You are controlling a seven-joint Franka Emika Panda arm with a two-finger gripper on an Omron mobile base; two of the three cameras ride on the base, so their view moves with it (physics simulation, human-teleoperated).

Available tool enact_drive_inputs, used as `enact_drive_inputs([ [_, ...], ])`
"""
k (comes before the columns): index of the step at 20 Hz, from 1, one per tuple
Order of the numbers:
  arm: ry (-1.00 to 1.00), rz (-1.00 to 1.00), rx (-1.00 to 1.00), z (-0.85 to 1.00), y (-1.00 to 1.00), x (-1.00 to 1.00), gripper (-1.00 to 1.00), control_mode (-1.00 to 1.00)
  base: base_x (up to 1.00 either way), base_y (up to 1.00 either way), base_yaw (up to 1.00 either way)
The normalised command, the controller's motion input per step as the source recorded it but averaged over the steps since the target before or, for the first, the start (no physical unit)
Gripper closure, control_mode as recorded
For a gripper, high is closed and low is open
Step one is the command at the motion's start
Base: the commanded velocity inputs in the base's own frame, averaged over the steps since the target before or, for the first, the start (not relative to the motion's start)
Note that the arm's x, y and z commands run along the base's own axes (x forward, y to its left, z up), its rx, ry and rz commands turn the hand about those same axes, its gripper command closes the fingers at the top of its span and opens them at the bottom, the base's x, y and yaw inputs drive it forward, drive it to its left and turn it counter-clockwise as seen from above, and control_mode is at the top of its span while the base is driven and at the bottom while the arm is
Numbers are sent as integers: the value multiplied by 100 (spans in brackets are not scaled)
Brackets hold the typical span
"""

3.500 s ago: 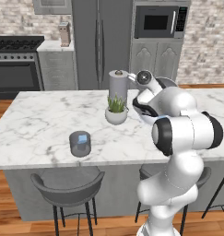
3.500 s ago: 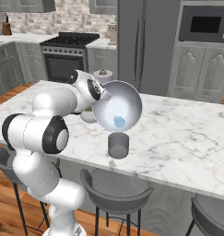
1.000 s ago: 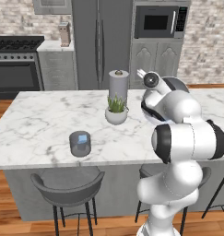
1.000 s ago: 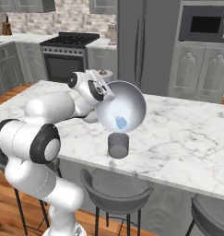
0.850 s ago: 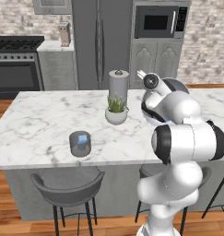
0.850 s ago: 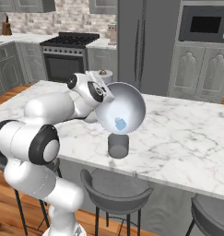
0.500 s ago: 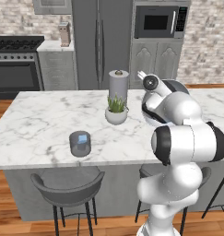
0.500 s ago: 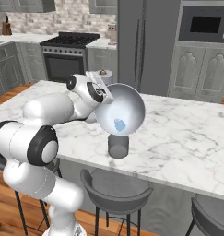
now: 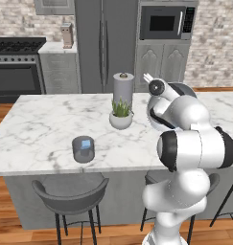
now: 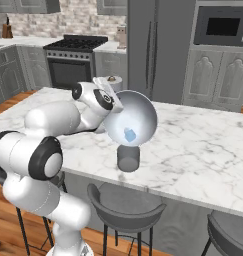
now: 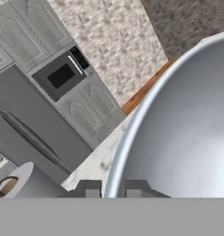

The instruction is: There are four ice cubes in the ice bowl. Place two ice cubes in each glass of water.

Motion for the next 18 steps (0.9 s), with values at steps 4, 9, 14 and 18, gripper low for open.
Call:
enact_drive_inputs([
  [4, -6, 0, 1, 0, -4, -10, 100, -100, 0, 0, 0],
  [9, -4, 0, 3, 0, -13, -20, 100, -100, 0, 0, 0],
  [14, -2, 0, 3, 0, -16, -22, 100, -100, 0, 0, 0],
  [18, -2, 0, 3, 0, -13, -20, 100, -100, 0, 0, 0],
])
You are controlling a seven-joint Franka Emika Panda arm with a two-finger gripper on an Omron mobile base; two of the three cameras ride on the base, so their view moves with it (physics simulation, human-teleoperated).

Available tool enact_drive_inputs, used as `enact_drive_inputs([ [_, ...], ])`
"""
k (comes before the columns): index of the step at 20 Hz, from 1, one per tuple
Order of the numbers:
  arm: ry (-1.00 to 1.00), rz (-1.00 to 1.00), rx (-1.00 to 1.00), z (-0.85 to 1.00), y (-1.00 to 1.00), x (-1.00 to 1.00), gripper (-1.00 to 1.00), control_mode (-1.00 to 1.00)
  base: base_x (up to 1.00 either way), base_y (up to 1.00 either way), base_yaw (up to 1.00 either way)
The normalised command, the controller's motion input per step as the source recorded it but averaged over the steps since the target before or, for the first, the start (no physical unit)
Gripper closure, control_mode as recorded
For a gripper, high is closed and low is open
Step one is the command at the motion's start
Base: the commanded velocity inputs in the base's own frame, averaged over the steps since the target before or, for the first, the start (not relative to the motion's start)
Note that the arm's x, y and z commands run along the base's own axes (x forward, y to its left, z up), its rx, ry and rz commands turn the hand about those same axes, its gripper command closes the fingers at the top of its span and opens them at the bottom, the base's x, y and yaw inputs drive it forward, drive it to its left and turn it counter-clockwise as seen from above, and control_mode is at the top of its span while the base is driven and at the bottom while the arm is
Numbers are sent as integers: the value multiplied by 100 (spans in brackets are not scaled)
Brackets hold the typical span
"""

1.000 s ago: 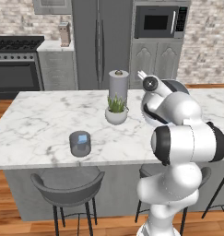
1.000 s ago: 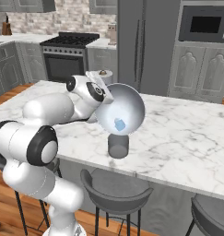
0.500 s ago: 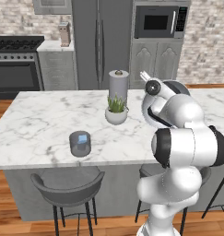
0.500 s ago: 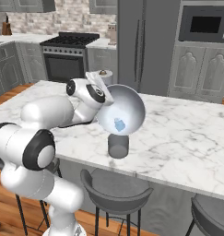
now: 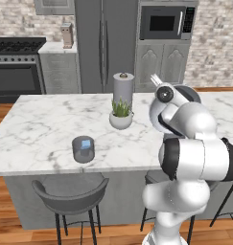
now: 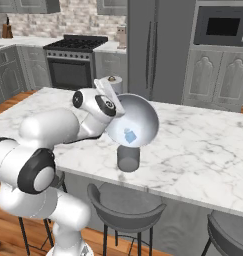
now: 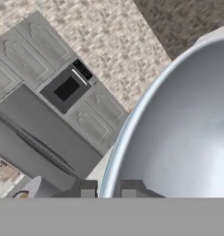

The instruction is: There are four ice cubes in the ice bowl. Place two ice cubes in each glass of water.

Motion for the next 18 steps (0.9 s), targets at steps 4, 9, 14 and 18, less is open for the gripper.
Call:
enact_drive_inputs([
  [4, -2, 0, 2, 0, -6, -15, 100, -100, 0, 0, 0],
  [9, -1, 0, 2, 3, -11, -13, 100, -100, 0, 0, 0],
  [14, 0, 0, 3, 6, -11, -11, 100, -100, 0, 0, 0],
  [18, 0, 0, 3, 7, -14, -2, 100, -100, 0, 0, 0],
])
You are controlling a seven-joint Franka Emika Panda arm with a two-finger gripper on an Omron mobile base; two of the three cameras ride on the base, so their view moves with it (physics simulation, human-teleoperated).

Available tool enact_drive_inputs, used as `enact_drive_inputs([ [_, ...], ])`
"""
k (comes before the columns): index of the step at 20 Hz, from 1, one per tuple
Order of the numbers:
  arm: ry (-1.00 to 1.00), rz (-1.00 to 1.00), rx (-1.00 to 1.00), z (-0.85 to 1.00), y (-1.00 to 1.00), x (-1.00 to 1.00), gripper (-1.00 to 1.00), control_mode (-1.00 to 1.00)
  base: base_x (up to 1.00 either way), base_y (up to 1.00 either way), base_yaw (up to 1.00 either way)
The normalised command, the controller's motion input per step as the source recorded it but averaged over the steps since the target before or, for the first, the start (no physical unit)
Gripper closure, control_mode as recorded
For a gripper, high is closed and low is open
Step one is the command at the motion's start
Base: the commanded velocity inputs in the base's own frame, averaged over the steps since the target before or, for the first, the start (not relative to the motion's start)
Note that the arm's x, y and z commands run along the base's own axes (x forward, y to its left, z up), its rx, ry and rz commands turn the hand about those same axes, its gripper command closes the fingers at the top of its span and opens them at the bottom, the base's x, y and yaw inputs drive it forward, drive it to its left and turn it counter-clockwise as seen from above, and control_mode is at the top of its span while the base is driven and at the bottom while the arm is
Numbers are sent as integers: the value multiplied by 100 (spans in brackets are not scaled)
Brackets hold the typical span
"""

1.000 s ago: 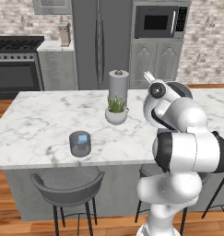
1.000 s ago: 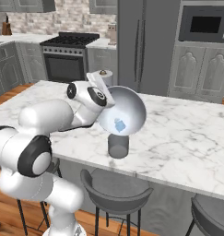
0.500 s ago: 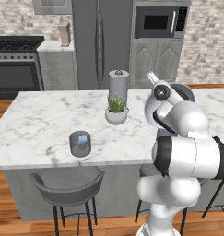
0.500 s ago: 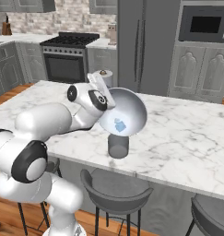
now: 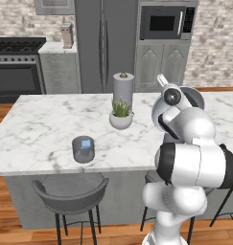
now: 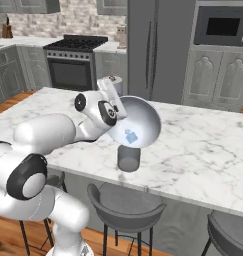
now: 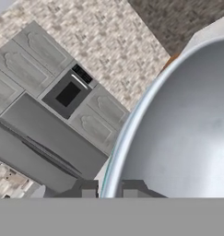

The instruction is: There are four ice cubes in the ice bowl. Place two ice cubes in each glass of water.

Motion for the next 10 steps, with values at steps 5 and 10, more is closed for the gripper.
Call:
enact_drive_inputs([
  [5, 0, 0, 2, 8, -8, 0, 100, -100, 0, 0, 0],
  [10, 0, 0, 2, 9, 0, -2, 100, -100, 0, 0, 0],
])
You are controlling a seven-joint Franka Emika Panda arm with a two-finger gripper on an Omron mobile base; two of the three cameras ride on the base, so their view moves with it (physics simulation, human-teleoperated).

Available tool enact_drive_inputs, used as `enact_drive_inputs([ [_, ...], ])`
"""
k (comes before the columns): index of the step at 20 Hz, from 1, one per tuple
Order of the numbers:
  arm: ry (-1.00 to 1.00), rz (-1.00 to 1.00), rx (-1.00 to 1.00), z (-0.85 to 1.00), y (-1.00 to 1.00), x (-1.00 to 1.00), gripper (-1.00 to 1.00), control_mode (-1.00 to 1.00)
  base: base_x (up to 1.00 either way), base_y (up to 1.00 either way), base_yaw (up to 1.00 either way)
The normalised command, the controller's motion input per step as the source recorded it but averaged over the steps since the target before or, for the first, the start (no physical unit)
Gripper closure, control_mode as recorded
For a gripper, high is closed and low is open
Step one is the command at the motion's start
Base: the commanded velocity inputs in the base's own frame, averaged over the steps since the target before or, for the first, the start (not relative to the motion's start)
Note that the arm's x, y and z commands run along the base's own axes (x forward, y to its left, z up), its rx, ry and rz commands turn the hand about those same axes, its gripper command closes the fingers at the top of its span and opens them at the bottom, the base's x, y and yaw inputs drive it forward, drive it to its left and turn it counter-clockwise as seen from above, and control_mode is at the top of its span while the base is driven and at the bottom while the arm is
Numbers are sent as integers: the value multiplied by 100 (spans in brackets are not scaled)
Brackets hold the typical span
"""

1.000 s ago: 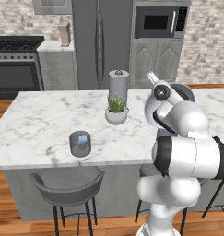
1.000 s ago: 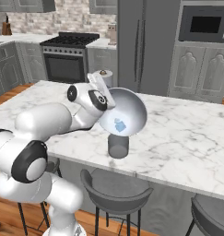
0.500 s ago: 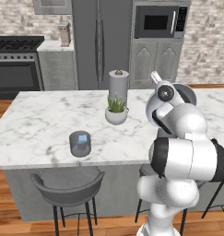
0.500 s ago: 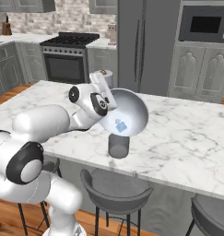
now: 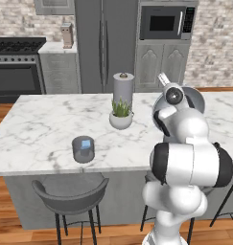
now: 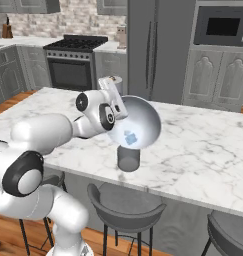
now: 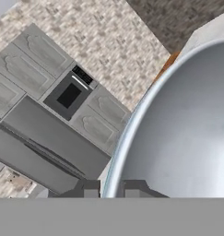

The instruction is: There are four ice cubes in the ice bowl. Place two ice cubes in each glass of water.

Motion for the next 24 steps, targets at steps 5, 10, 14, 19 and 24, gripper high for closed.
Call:
enact_drive_inputs([
  [5, 0, 0, 2, 1, 0, -7, 100, -100, 0, 0, 0],
  [10, 0, 0, 1, 2, 0, 0, 100, -100, 0, 0, 0],
  [14, -1, 0, 0, 14, -2, 4, 100, -100, 0, 0, 0],
  [19, -1, 0, 0, 27, -7, 7, 100, -100, 0, 0, 0],
  [24, 0, 0, 0, 32, 0, 6, 100, -100, 0, 0, 0],
])
